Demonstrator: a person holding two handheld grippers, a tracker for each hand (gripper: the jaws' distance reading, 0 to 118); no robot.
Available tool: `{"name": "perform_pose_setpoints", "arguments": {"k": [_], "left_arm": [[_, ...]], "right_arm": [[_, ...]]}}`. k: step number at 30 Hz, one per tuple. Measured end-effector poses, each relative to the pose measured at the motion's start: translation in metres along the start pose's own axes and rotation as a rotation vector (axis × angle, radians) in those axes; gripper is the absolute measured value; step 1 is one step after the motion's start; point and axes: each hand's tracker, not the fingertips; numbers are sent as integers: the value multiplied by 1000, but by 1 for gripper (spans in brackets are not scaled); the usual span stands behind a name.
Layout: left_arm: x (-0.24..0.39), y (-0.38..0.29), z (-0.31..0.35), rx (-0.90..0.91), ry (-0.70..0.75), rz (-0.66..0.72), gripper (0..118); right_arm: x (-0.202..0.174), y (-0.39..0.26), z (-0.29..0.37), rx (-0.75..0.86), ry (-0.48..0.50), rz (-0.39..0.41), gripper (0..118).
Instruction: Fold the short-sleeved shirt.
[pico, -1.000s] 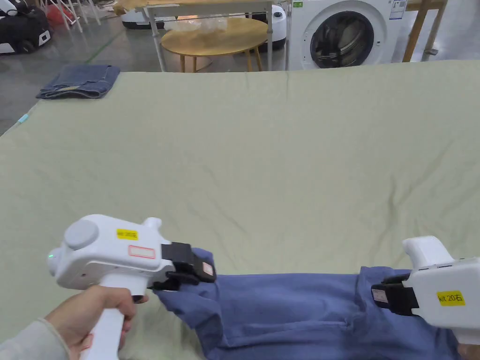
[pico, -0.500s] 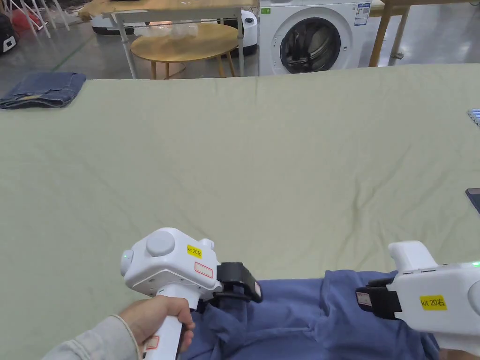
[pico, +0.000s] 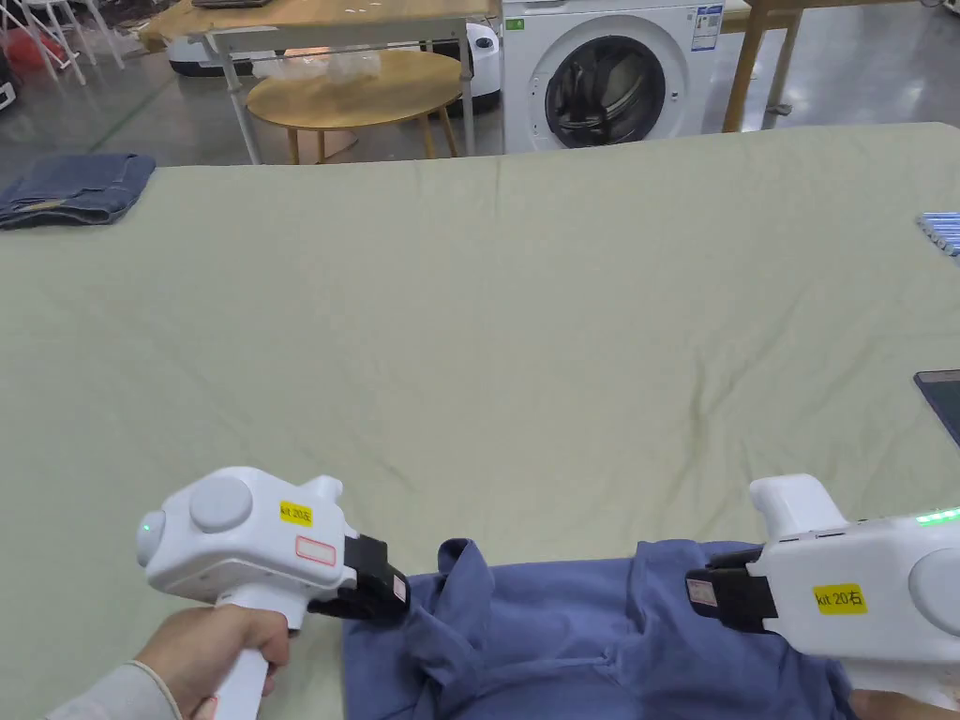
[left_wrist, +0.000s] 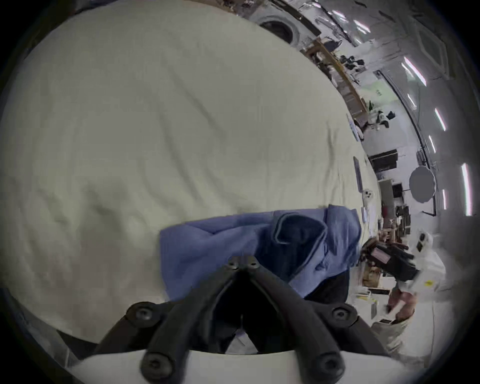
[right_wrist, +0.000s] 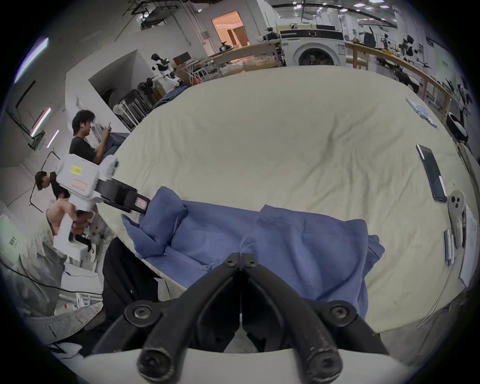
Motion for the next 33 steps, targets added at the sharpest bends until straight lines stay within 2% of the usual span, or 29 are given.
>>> {"name": "perform_pose_setpoints", "arguments": {"k": [4,7,10,14,18,20,22,26,29,30,31,32,33], "left_arm": [[31,-12,-42,-79,-47,-65,0],[71,-26,-77,-106,17,-155,0],[81,-23,-93,-85,27,-139,0],[83,-22,-59,-78,-154,-92,0],[57,-8,-4,5,-220,-77,0],[36,-9,33,45,-254,-22,0],[23,-13,68,97,-255,-11,0],[-24,-19,90,162,-101,23,0],[-52,-29,81,121,-192,121,0],[-44,-33,75,113,-236,149,15],[-46,-35,70,120,-248,145,56],[-49,-37,63,130,-242,133,113],[-52,-37,52,125,-229,131,113]], "right_arm": [[3,0,-2,-8,-8,1,0],[7,0,-4,-10,-8,-10,0],[10,-1,-4,-11,-13,-18,0],[10,-1,-4,-14,-15,-19,0],[6,6,1,-3,-10,-6,0],[3,10,1,6,-7,2,0],[-1,14,-2,15,-3,11,0],[-9,18,-10,16,18,17,0],[-14,17,-17,5,31,35,0],[-15,17,-18,0,36,40,0],[-17,17,-19,-3,38,45,0],[-18,17,-20,-7,38,47,0],[-22,17,-20,-13,39,53,0]]}}
